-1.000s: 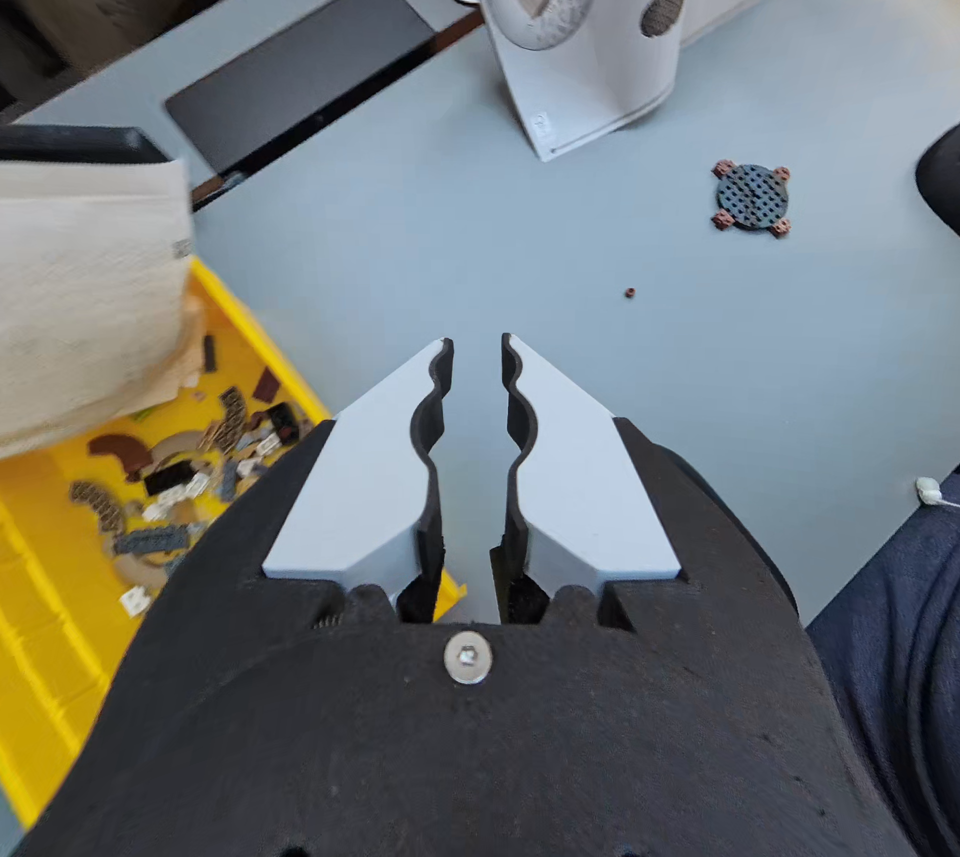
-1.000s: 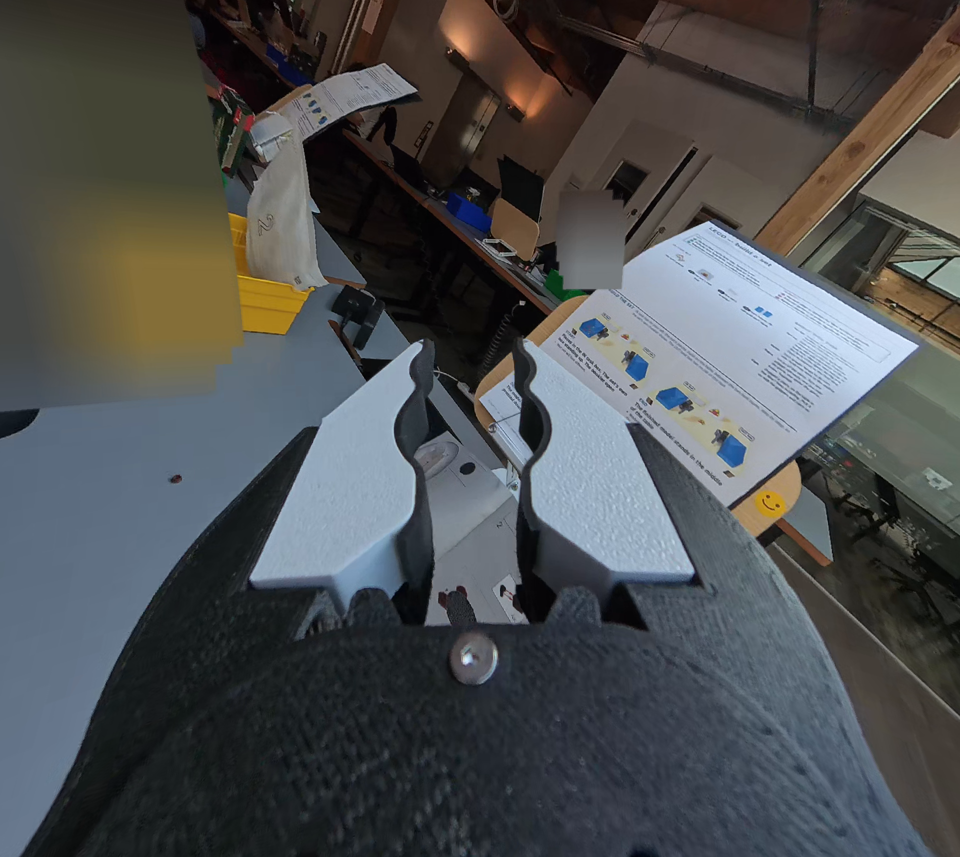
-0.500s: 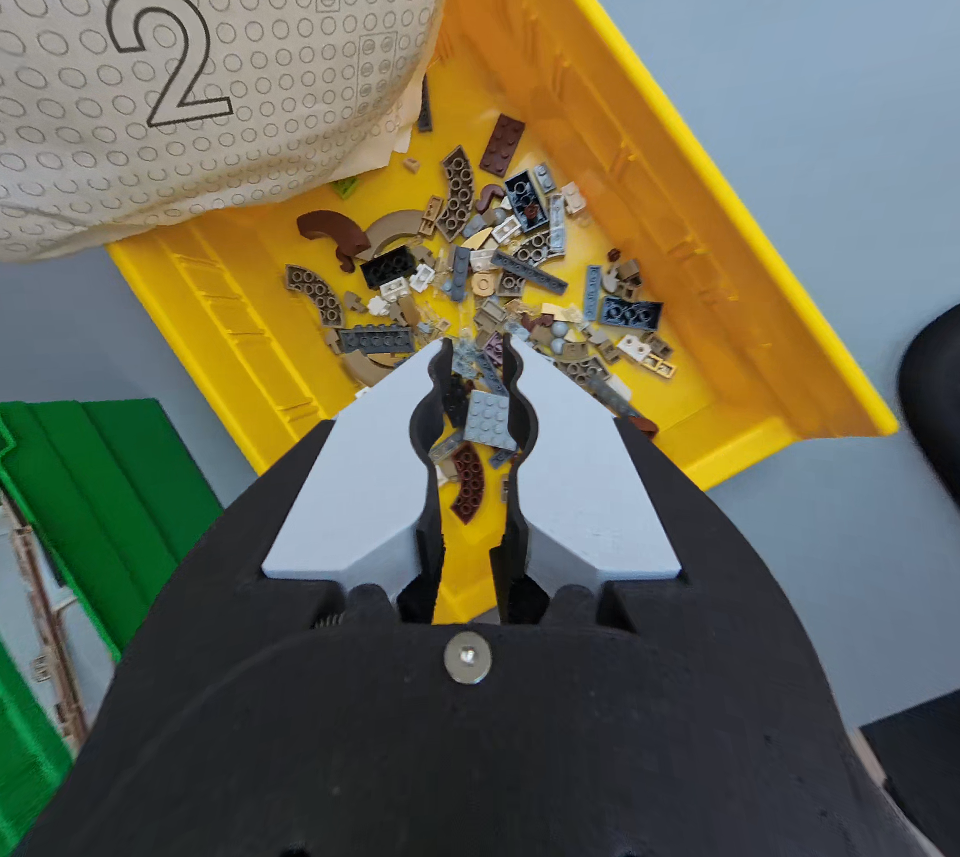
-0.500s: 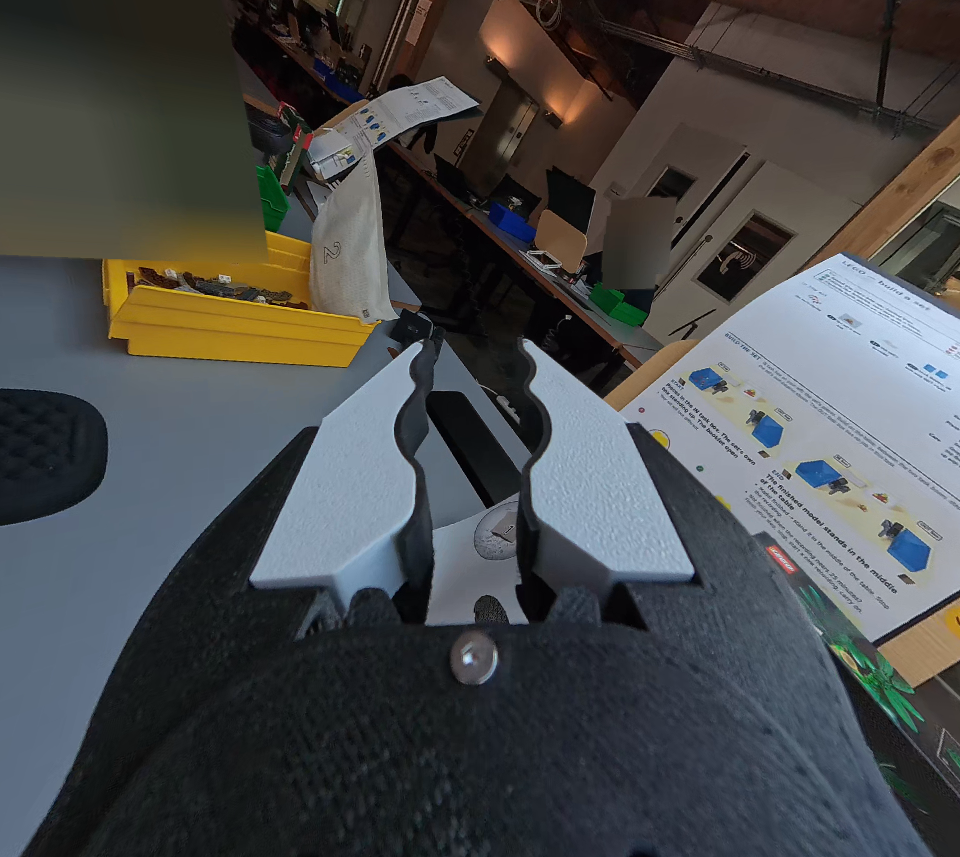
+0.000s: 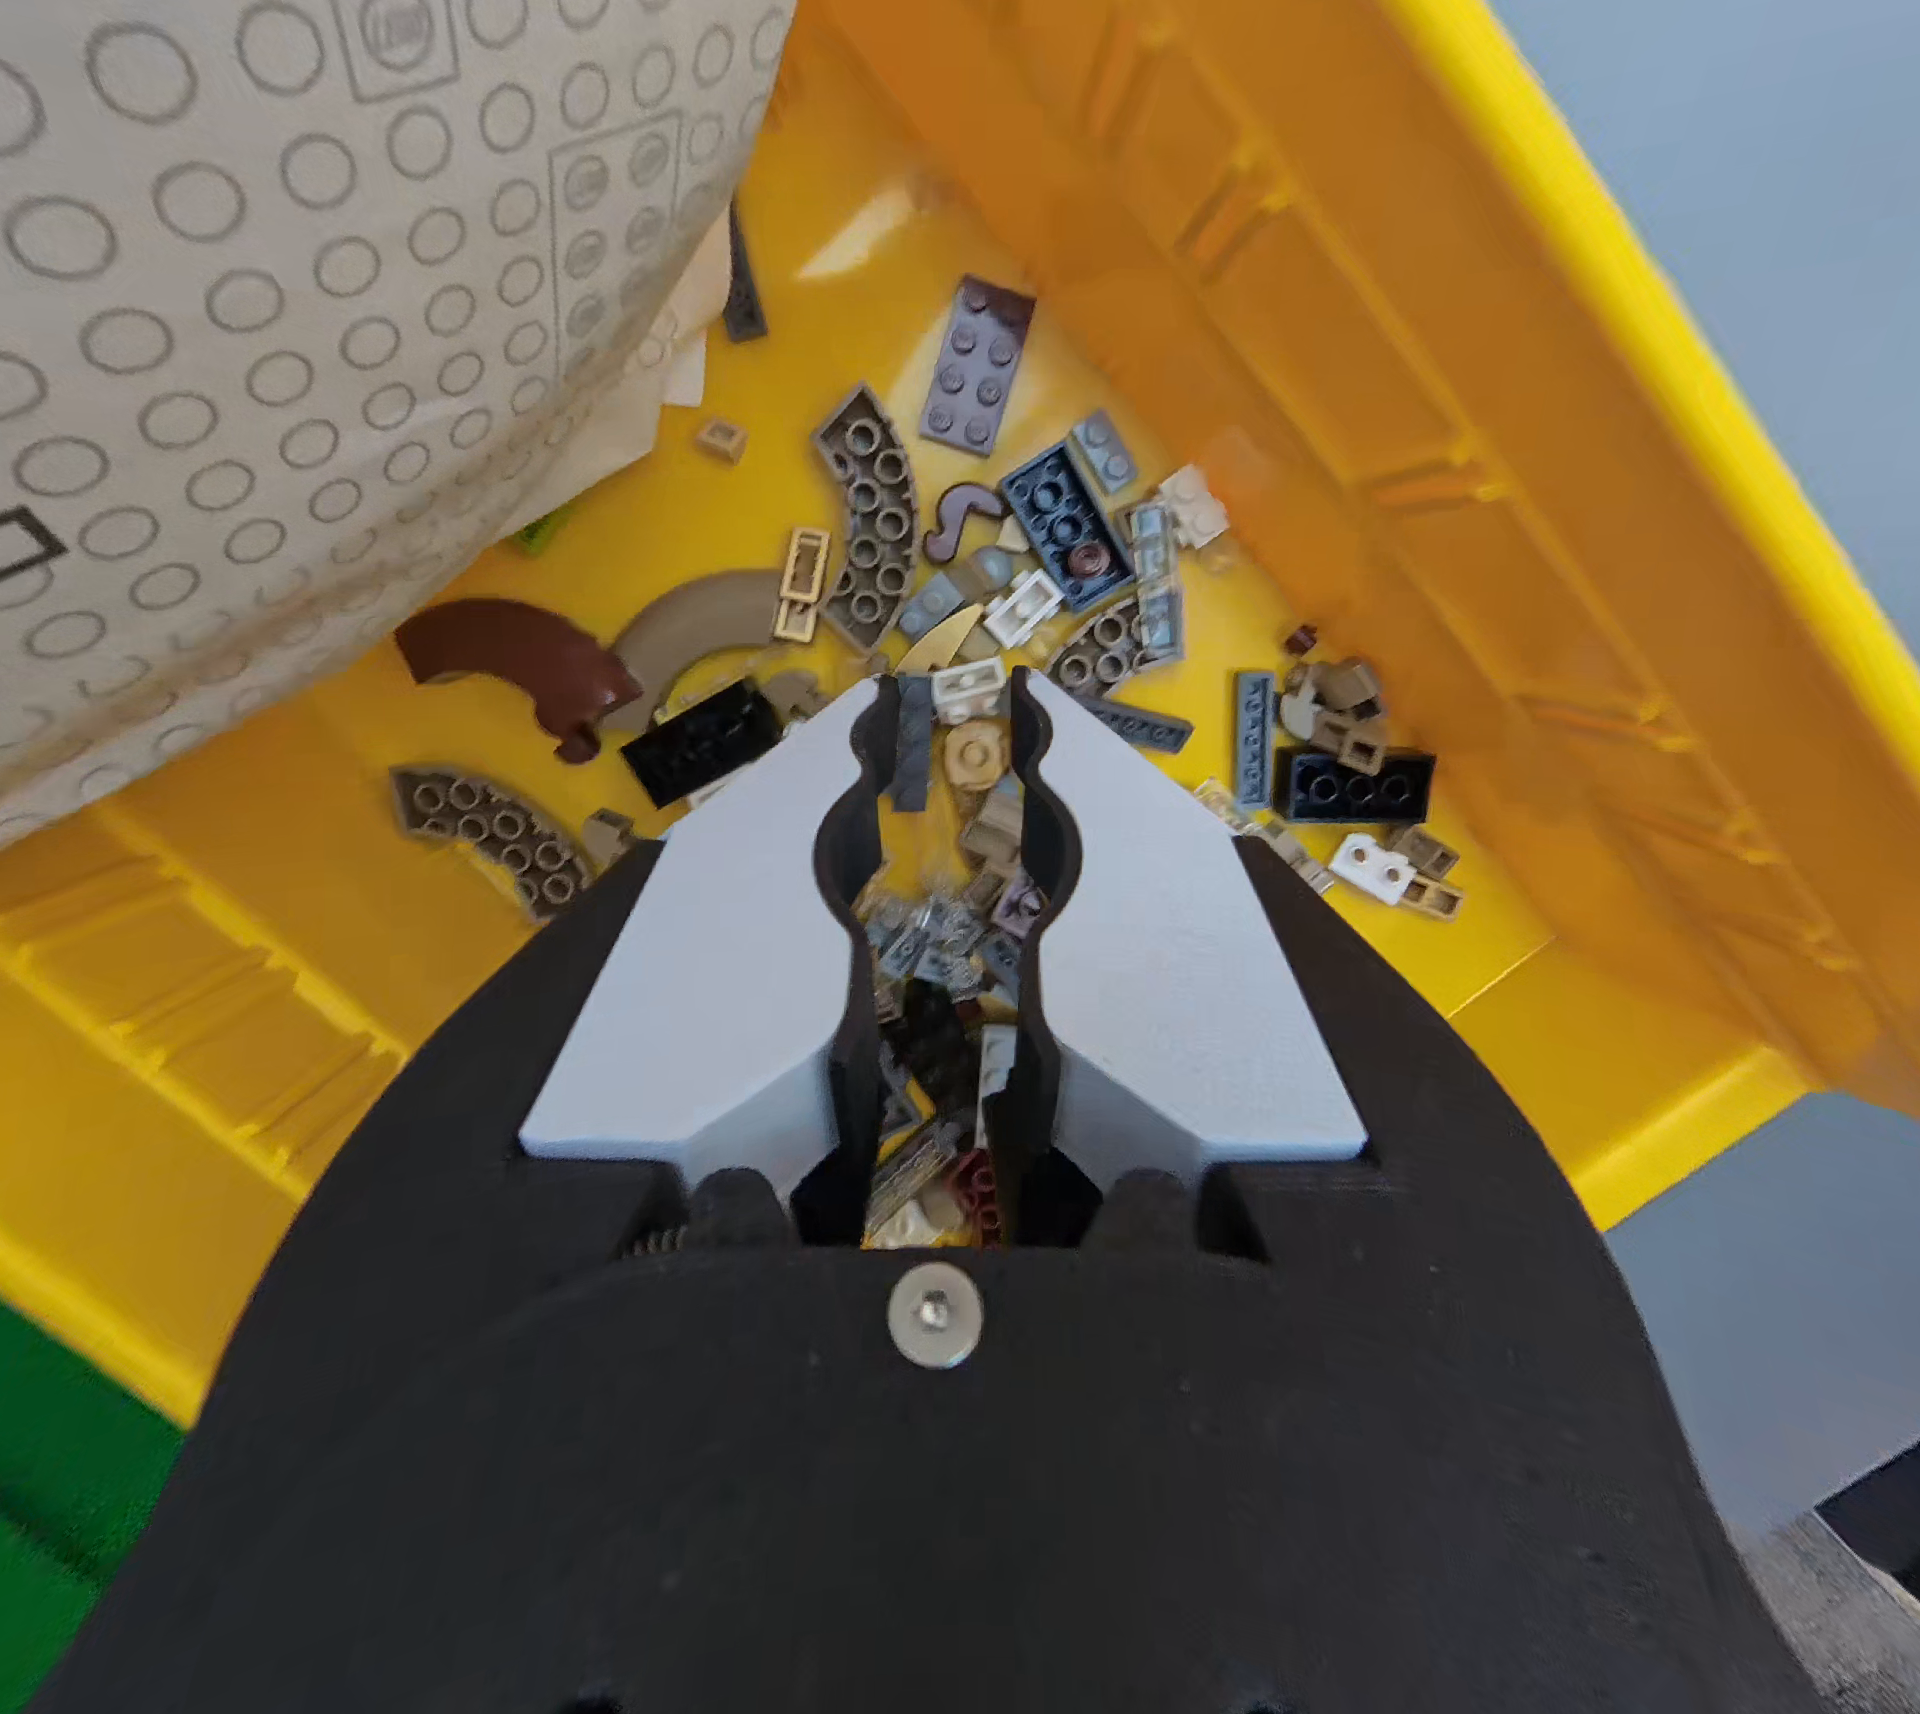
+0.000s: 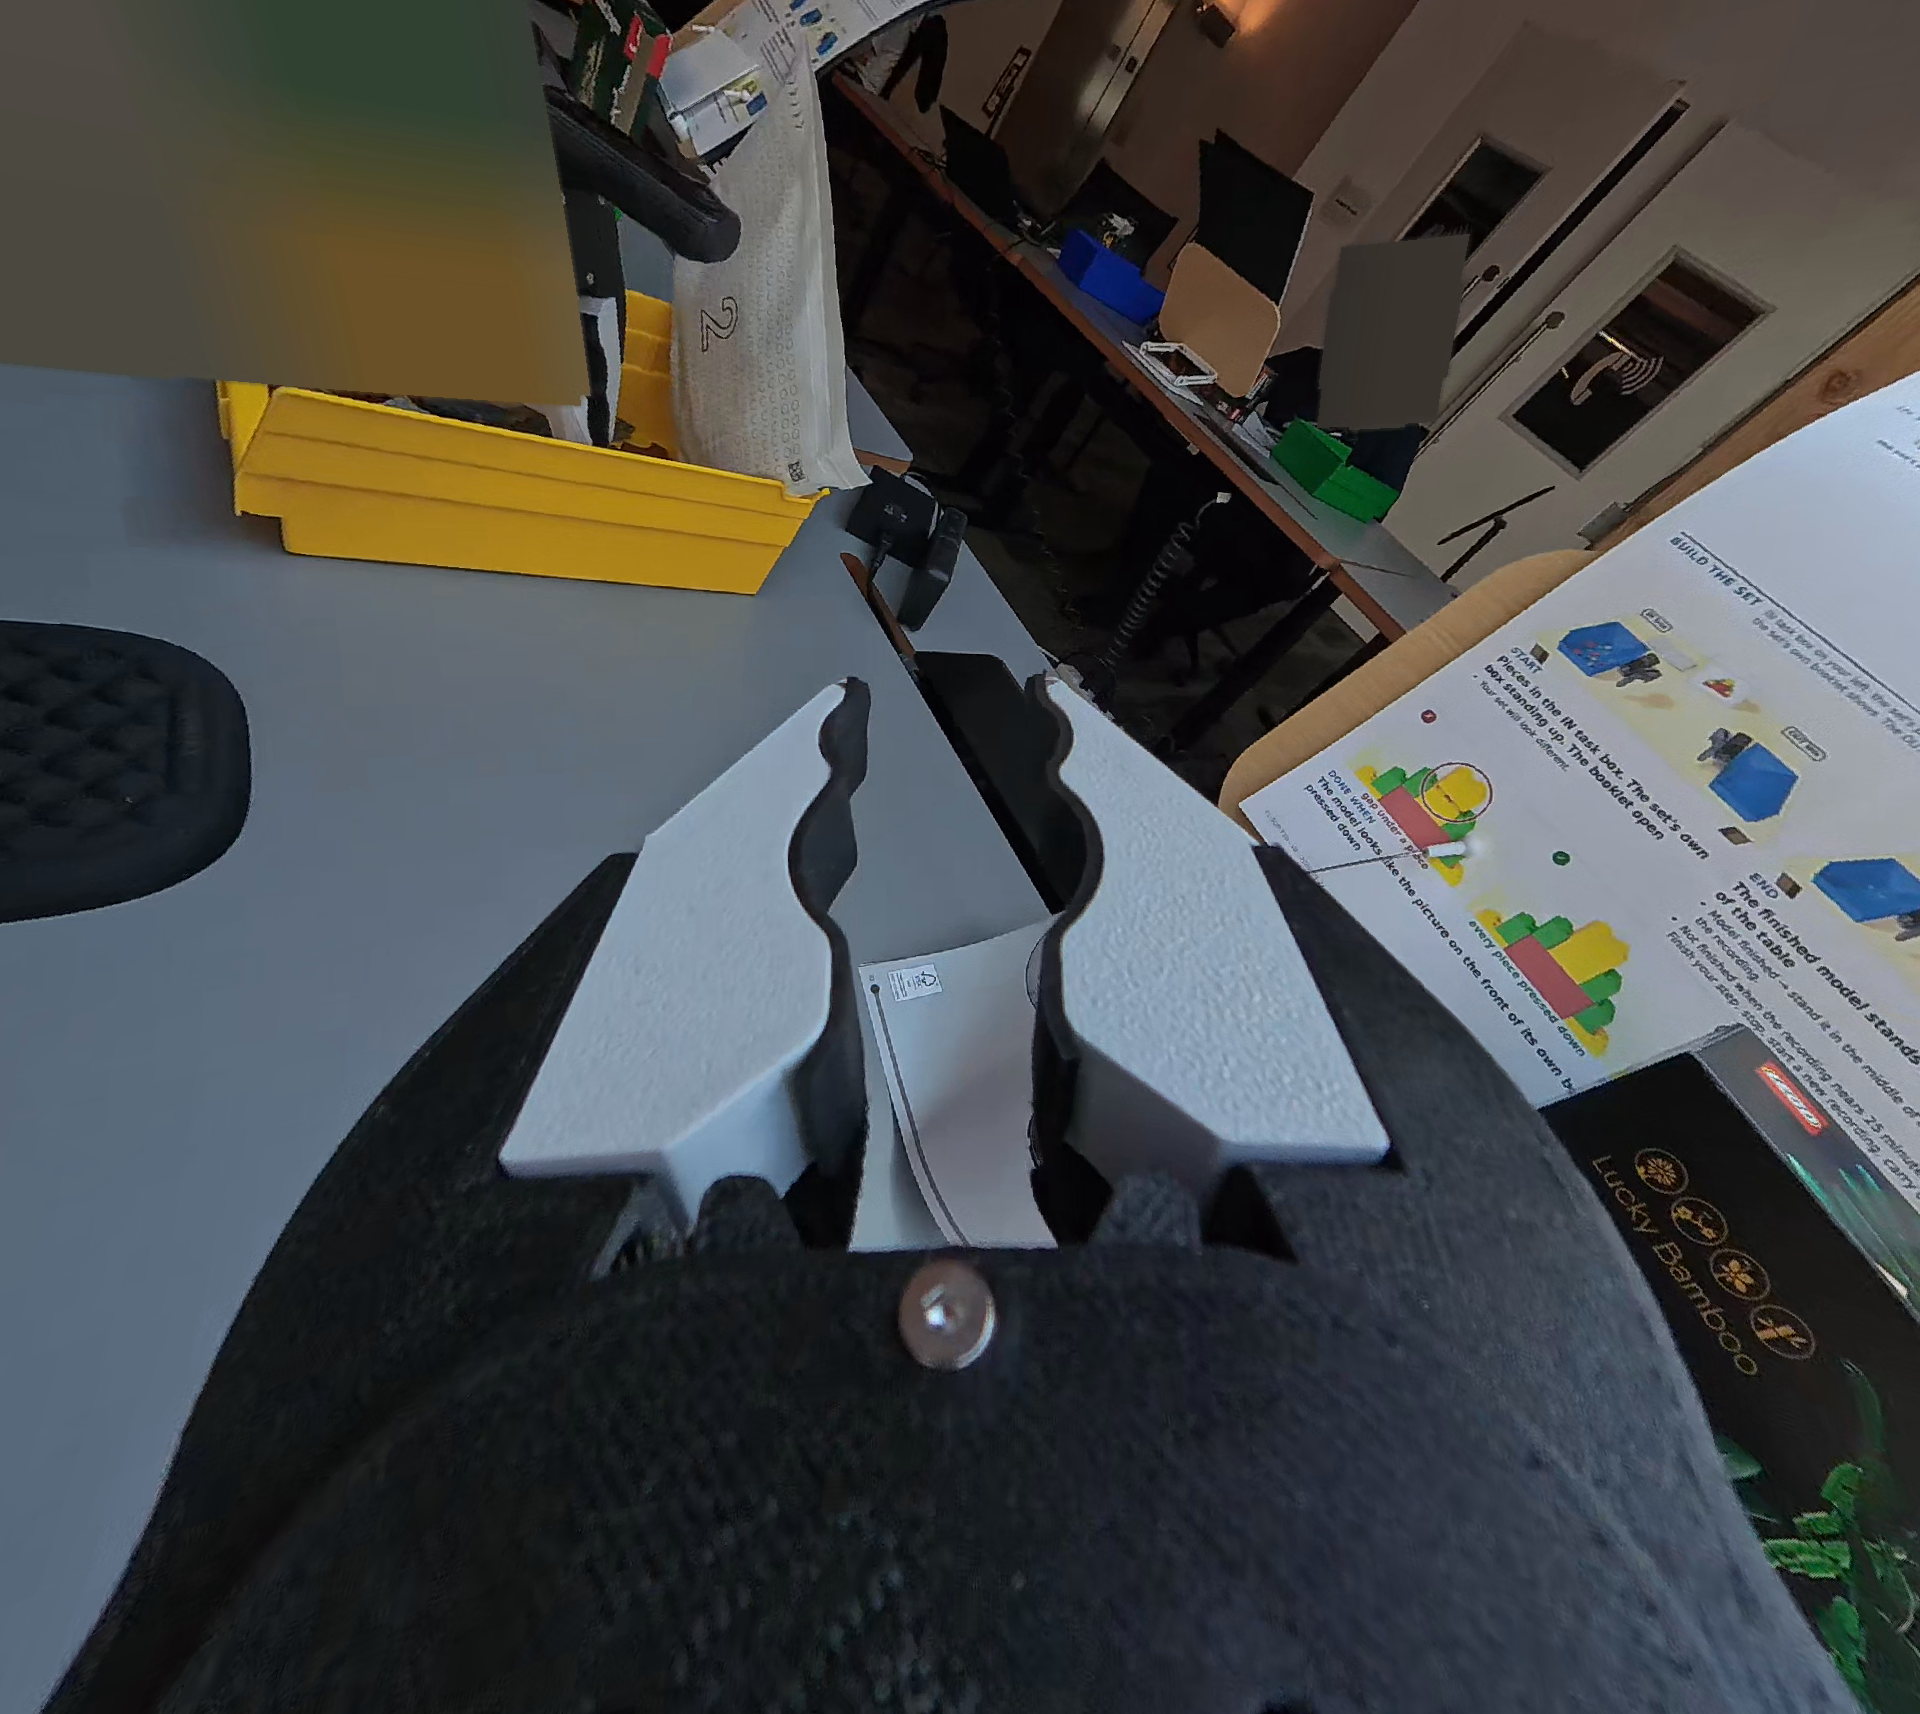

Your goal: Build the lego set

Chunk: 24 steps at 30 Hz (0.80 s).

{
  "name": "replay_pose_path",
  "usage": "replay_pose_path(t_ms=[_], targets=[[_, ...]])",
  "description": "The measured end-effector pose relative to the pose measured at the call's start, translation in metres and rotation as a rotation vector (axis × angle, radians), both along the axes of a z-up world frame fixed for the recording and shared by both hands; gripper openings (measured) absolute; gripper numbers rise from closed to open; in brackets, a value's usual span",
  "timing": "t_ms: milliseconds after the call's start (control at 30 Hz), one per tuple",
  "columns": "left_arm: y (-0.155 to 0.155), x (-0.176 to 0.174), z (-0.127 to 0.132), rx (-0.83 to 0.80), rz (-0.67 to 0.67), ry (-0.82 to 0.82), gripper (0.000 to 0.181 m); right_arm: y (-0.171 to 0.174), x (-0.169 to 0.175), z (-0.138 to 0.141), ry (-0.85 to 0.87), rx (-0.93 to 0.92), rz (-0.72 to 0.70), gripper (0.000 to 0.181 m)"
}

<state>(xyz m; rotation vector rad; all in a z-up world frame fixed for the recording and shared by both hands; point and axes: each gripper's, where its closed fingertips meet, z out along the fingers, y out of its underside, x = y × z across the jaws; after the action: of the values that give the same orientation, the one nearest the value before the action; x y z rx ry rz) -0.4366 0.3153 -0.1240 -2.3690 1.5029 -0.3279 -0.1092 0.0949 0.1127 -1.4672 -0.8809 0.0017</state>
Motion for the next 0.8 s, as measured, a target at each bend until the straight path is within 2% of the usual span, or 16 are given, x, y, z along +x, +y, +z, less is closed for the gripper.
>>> replay_pose_path(t_ms=[100, 233, 400, 800], targets=[[-0.011, 0.021, 0.004, -0.023, -0.095, -0.120, 0.021, 0.000, 0.001, -0.002, 0.003, -0.007, 0.002, 0.030], [-0.011, 0.026, -0.006, 0.055, -0.206, -0.066, 0.011, 0.001, 0.001, -0.002, 0.024, -0.013, 0.016, 0.030], [-0.012, 0.026, -0.016, -0.020, -0.192, -0.071, 0.015, 0.000, 0.003, -0.004, 0.006, -0.017, 0.008, 0.030], [-0.011, 0.030, -0.020, 0.005, -0.210, -0.099, 0.006, 0.000, 0.009, -0.007, -0.007, -0.028, 0.001, 0.030]])
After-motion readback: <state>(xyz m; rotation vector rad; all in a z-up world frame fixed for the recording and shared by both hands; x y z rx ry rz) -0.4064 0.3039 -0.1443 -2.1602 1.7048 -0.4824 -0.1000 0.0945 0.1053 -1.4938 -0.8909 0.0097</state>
